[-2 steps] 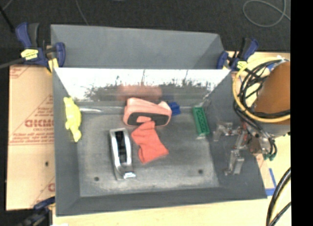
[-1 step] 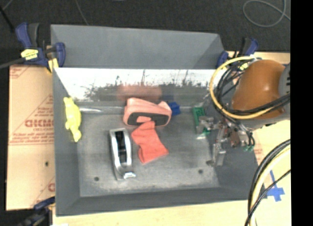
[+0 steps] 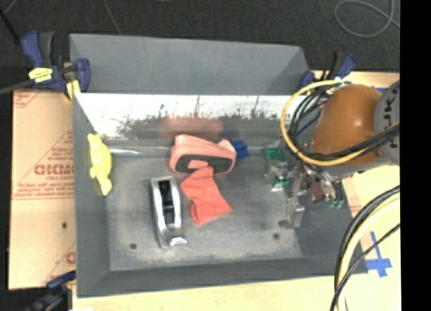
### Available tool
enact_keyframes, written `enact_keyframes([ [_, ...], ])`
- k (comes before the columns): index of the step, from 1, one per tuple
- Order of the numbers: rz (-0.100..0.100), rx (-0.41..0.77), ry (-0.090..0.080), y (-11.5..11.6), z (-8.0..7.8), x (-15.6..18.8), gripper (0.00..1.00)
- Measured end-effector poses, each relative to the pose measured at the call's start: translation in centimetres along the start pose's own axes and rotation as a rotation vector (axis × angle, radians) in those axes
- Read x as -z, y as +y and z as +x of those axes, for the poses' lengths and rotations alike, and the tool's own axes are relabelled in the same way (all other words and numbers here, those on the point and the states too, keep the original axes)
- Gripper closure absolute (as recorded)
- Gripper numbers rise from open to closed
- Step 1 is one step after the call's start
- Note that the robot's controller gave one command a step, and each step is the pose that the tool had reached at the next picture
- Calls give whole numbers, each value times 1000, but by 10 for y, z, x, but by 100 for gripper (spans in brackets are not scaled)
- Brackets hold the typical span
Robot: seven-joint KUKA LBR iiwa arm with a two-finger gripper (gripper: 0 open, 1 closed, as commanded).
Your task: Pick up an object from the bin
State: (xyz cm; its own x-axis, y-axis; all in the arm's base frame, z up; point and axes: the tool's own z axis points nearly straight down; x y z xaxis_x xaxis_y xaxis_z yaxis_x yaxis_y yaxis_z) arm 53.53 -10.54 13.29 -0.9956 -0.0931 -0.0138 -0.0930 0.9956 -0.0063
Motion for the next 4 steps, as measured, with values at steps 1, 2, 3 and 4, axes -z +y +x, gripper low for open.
enact_keyframes([
  [1, -8, 136, 16, 11, 32, -21, 0],
  [2, 0, 68, 2, 20, -1, -19, 0],
  [3, -4, 180, 1, 54, -21, -40, 0],
  [4, -2, 100, 2, 102, -6, -54, 0],
])
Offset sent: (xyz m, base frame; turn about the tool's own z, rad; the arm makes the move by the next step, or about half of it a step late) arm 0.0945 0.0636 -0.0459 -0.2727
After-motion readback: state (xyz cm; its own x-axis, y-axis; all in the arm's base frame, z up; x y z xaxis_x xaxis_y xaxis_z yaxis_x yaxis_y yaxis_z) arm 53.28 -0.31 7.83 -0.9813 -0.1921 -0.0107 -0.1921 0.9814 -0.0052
